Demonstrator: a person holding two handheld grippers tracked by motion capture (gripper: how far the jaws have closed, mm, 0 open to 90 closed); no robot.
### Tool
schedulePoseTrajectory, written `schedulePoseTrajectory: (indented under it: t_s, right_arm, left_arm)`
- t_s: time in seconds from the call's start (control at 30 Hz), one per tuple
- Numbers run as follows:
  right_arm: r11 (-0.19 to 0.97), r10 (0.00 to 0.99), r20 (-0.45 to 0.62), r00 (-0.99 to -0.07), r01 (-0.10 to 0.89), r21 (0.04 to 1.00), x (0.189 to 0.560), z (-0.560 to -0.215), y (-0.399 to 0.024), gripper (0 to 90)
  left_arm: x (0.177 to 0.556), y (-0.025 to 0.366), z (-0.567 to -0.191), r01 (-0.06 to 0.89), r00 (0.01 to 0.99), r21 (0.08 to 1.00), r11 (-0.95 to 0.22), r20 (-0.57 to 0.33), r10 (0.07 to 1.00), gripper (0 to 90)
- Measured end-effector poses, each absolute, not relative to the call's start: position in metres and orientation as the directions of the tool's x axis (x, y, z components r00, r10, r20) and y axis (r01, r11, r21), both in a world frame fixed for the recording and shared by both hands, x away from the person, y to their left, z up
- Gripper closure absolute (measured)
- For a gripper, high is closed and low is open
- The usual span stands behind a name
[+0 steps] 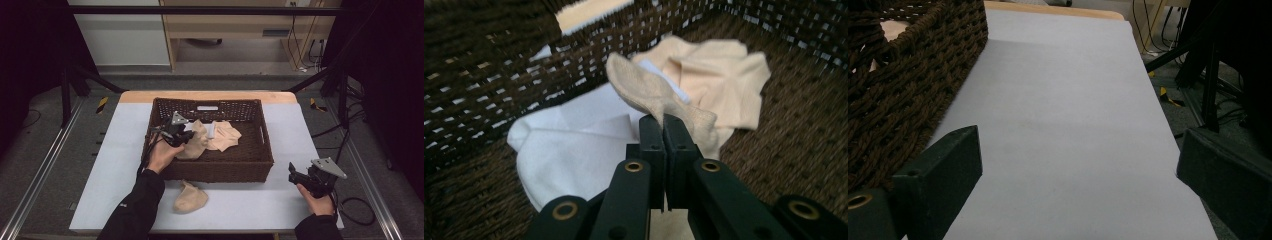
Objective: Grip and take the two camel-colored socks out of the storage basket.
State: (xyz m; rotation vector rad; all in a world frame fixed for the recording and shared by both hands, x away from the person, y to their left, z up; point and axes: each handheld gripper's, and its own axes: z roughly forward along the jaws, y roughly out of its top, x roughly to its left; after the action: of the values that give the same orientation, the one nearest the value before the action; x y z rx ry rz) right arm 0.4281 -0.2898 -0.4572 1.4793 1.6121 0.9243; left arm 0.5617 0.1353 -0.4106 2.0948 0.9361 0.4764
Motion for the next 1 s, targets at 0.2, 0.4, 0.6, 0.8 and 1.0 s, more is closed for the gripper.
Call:
schedulePoseTrajectory:
  t_s: [0.2, 0.4, 0.6, 0.8, 1.0]
  right_arm:
    - [0.075, 0.997, -0.057, -0.052, 0.456, 0.887, 0.429, -0.457, -0.290, 4.7]
    - [0.074, 0.997, -0.057, -0.051, 0.457, 0.886, 0.429, -0.457, -0.290, 4.7]
    - [0.073, 0.997, -0.057, -0.049, 0.454, 0.888, 0.428, -0.457, -0.290, 4.7]
    - [0.074, 0.997, -0.058, -0.049, 0.454, 0.888, 0.428, -0.457, -0.290, 4.7]
    - [0.074, 0.997, -0.058, -0.048, 0.452, 0.889, 0.428, -0.456, -0.290, 4.7]
  left_arm:
    - [0.561, 0.143, -0.402, 0.426, 0.637, 0.844, -0.325, -0.025, 0.771, 88.1]
    - [0.558, 0.148, -0.392, 0.380, 0.622, 0.889, -0.256, -0.041, 0.782, 88.0]
    - [0.549, 0.151, -0.376, 0.317, 0.614, 0.928, -0.198, -0.042, 0.788, 88.0]
    - [0.534, 0.158, -0.351, 0.257, 0.624, 0.959, -0.122, -0.068, 0.778, 88.0]
    - [0.518, 0.160, -0.333, 0.218, 0.639, 0.972, -0.092, -0.071, 0.766, 88.1]
